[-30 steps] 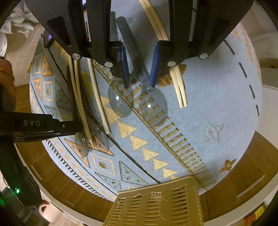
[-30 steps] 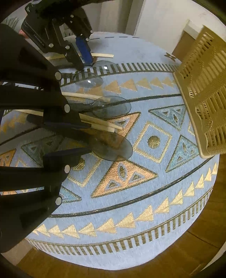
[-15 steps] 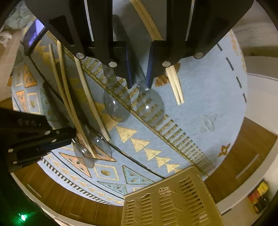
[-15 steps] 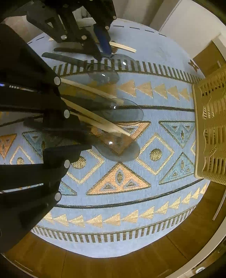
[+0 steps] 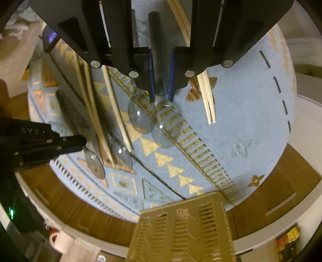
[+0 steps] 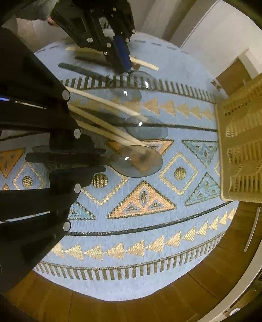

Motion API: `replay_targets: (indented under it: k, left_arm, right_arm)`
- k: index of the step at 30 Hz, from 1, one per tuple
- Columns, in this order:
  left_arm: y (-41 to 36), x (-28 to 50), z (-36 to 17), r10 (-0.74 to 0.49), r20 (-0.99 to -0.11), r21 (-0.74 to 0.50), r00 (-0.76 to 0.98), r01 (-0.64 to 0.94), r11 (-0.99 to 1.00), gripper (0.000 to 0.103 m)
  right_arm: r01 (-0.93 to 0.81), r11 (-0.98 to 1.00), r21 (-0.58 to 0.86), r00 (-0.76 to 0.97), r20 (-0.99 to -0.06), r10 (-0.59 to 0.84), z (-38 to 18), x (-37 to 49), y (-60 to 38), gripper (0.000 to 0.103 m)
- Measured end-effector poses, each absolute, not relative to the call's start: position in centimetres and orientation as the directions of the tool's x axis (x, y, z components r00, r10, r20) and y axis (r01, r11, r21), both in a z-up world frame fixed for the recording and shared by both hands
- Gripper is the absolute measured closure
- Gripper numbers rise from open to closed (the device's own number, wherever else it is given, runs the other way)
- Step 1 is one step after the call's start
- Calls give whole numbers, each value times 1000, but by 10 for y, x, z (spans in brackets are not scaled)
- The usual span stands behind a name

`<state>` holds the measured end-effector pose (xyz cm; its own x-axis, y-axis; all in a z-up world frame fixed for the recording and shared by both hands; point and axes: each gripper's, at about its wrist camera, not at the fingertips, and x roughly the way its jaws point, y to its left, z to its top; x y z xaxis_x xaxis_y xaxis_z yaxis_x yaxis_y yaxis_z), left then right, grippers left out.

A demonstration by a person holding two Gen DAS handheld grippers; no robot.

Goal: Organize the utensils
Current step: 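Grasp a clear spoon with the left tool while the right tool grasps another clear spoon, then lift both clear spoons and carry them above the beige basket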

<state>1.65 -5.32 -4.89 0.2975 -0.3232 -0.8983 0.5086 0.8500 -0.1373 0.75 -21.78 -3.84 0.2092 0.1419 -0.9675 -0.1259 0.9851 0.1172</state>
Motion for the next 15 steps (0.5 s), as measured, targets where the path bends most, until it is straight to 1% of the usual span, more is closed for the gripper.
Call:
replay_targets:
  k: [7,15]
  left_arm:
    - [-41,12,-26,-421,-826,-222,374,471,854,93]
    - [-35,10,2,-496,-723,-270,481,465,843,93]
  right_arm:
    - [-147,973,180,298,-929,217,-24,-1,-238,93]
    - [-143,954,265,403,-865,301,-1,-14,-257,93]
